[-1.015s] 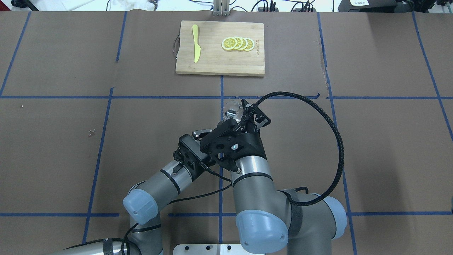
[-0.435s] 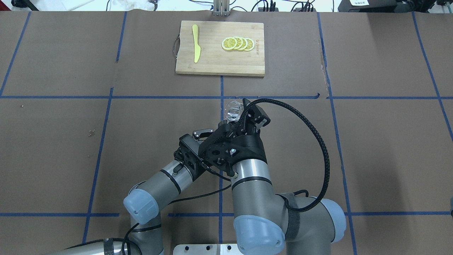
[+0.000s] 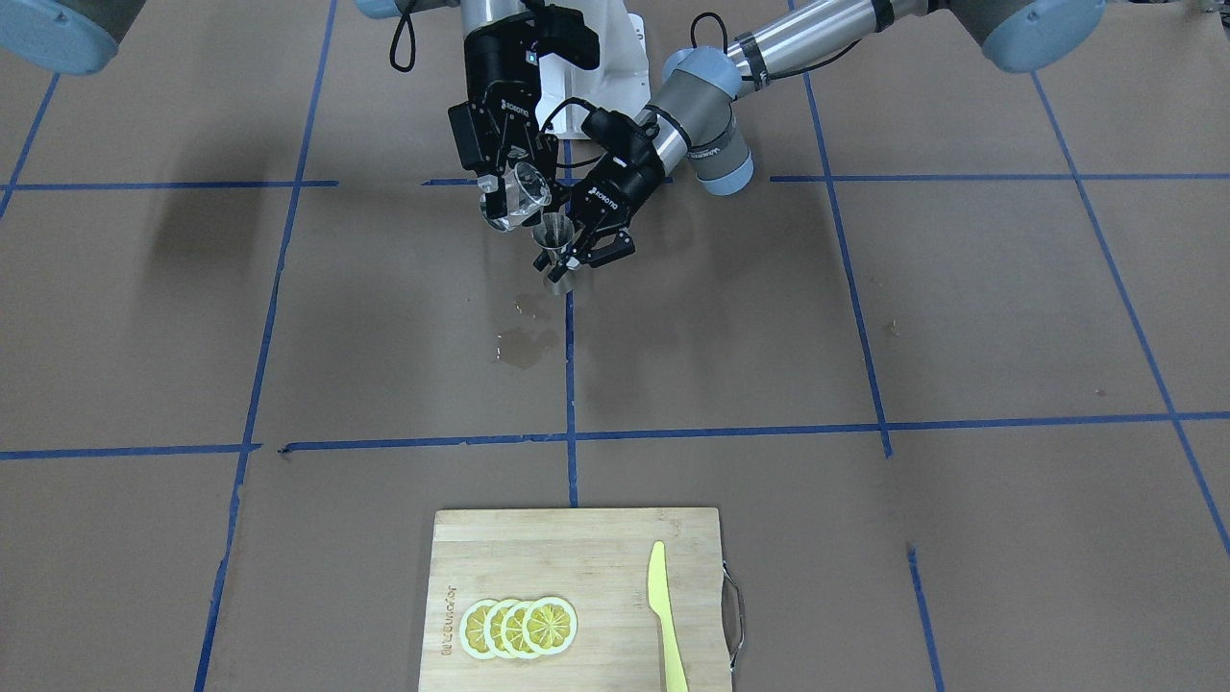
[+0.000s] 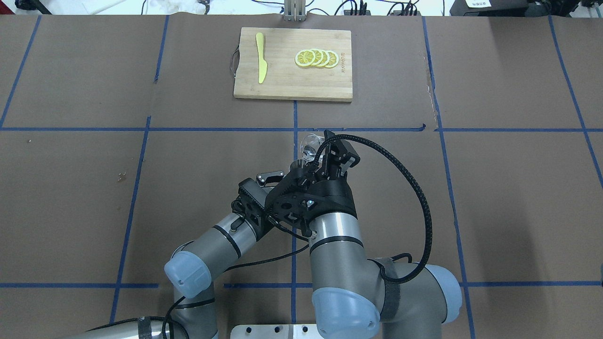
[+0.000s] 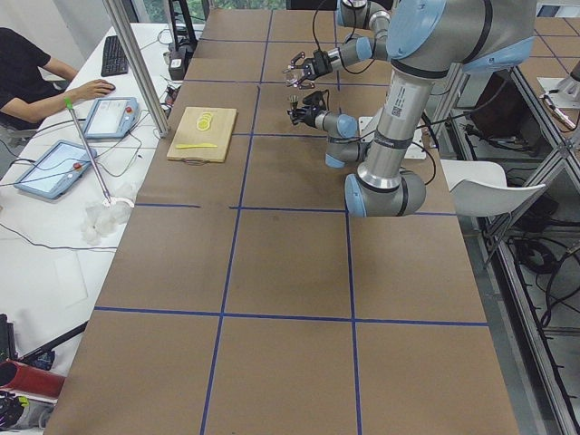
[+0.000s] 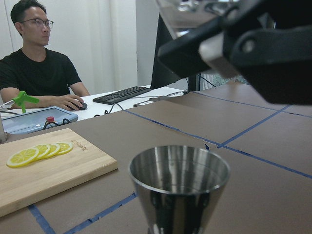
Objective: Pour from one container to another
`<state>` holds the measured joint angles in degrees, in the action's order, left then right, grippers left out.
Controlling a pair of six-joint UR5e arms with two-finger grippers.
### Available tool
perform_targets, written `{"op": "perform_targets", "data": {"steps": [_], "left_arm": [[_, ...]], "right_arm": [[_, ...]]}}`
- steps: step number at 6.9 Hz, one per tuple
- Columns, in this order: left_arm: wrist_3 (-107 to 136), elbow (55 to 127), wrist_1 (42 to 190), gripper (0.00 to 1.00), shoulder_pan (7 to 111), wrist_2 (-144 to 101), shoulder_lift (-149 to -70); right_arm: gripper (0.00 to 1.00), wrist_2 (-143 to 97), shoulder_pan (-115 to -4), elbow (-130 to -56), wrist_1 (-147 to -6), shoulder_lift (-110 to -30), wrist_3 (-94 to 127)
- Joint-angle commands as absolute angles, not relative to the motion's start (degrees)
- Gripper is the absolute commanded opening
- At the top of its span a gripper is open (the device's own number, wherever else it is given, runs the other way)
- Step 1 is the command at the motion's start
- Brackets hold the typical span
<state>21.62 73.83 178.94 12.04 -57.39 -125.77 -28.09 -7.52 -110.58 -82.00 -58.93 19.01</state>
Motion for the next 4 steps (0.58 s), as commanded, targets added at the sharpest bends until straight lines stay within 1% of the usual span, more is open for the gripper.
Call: {"op": "perform_targets", "data": {"steps": [1, 4], "left_arm": [[21.6, 73.8, 178.9, 0.0, 12.0, -57.4, -125.9], [21.6, 73.8, 178.9, 0.0, 12.0, -57.4, -125.9]], "right_arm": [[0.0, -27.3, -7.4, -110.7, -82.0, -59.1, 16.7], [0.0, -26.3, -7.1, -110.8, -82.1, -59.2, 14.1]]}}
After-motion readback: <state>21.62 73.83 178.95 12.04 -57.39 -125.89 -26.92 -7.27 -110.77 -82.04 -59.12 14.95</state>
